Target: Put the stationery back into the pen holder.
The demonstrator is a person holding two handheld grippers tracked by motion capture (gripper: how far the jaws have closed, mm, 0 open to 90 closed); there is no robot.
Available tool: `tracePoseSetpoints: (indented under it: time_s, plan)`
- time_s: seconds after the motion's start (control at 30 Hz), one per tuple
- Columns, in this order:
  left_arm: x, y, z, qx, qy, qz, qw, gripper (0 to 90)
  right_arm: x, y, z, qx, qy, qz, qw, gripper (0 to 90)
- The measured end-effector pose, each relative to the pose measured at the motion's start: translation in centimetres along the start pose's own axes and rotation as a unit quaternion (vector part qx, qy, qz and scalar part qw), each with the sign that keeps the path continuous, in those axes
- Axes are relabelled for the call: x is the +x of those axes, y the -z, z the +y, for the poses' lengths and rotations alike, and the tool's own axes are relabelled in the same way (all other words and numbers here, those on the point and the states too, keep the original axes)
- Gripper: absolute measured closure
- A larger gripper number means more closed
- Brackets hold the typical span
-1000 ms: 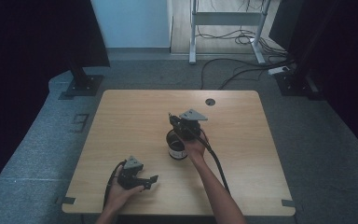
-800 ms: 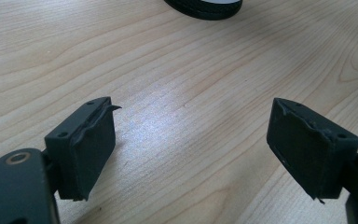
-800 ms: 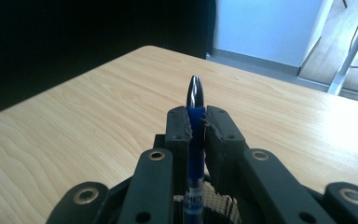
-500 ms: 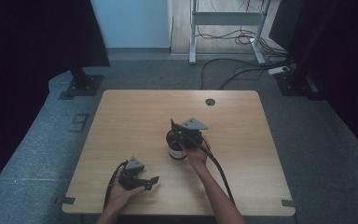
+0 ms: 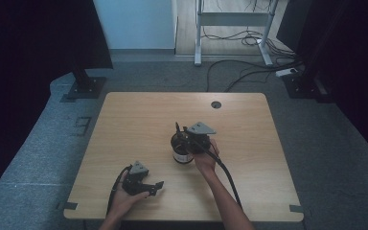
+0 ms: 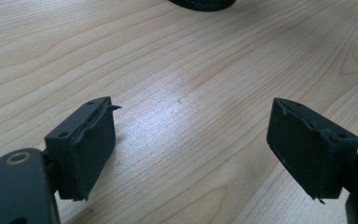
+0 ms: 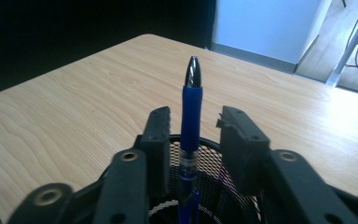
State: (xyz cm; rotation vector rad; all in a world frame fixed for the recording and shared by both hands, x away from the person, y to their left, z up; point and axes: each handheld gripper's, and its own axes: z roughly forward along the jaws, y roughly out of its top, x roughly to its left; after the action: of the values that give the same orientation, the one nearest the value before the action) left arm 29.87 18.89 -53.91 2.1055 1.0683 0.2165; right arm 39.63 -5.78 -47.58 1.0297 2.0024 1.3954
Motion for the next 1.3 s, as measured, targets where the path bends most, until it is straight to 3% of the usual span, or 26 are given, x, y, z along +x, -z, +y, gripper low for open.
tracePoseSetpoints:
  time_s: [0.37,0.7,0.97,1.3]
  plan:
    - [0.2,0.0,-0.1,-0.001,0.004,0.007,1.0000,15.8,-0.5,2.9,-1.0,-0.001,-0.012,-0.010,0.9999,39.4]
    - [0.3,-0.1,-0.2,0.002,0.001,0.014,0.9999,15.8,-1.4,6.3,-2.9,0.007,-0.023,-0.002,0.9997,35.5]
    - [-0.1,-0.4,-0.3,0.002,-0.003,0.018,0.9998,15.8,-2.8,10.2,-6.5,0.034,-0.029,-0.011,0.9989,34.7]
    - [-0.2,-0.5,-0.3,0.000,-0.007,0.023,0.9997,15.8,-4.5,12.9,-10.6,0.064,-0.052,-0.031,0.9961,34.7]
